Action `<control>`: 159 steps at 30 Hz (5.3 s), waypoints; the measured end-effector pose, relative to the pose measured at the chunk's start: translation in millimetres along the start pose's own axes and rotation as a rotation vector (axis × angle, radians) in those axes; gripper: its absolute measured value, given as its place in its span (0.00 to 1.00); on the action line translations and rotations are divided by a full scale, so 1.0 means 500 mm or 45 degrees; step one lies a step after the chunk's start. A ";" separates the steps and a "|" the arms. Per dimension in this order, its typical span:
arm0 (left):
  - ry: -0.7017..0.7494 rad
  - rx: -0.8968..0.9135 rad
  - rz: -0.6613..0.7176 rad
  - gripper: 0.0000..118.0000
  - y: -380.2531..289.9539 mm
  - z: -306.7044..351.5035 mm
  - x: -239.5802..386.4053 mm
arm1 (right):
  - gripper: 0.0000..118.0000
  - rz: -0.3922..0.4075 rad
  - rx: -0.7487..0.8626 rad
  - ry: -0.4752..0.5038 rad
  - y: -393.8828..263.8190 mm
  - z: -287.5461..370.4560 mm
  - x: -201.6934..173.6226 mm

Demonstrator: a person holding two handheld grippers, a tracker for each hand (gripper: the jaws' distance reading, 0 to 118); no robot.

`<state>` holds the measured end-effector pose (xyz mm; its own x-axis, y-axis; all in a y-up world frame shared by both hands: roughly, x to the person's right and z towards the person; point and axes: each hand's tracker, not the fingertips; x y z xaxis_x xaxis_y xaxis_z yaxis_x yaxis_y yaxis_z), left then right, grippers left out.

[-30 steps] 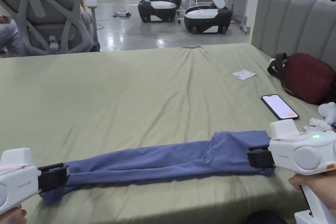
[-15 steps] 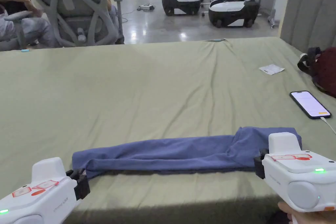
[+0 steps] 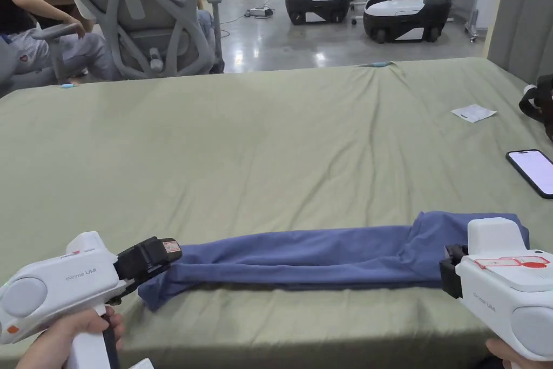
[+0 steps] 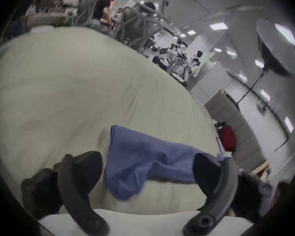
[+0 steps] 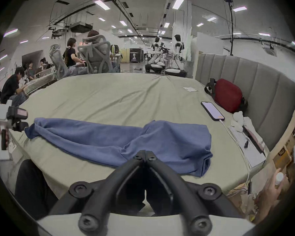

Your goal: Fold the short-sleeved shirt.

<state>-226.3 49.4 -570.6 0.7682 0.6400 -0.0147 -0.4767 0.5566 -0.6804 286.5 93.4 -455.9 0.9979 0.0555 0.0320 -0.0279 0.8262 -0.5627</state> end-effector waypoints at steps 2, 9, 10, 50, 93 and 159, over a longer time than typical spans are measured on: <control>-0.034 -0.053 0.010 0.88 0.019 -0.033 -0.035 | 0.00 0.005 -0.005 0.004 0.000 -0.002 -0.002; -0.245 -0.203 -0.030 0.81 0.043 -0.105 -0.055 | 0.00 0.012 -0.030 0.005 0.004 -0.017 -0.010; -0.255 -0.219 -0.052 0.69 0.042 -0.113 -0.051 | 0.00 0.010 -0.033 0.007 0.006 -0.019 -0.012; -0.315 -0.367 -0.185 0.20 -0.002 -0.173 0.258 | 0.00 -0.022 -0.030 -0.002 -0.003 -0.008 0.003; -0.425 -0.564 -0.406 0.00 -0.159 -0.372 0.343 | 0.00 -0.053 -0.041 -0.018 -0.010 -0.015 0.015; -0.392 -0.110 -0.206 0.13 0.011 -0.032 0.213 | 0.00 -0.011 -0.026 0.062 0.002 -0.017 -0.027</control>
<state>-140.3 112.3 -587.6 0.6596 0.6842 0.3110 -0.3114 0.6254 -0.7155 273.5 88.9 -463.8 0.9998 0.0208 -0.0027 -0.0185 0.8150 -0.5791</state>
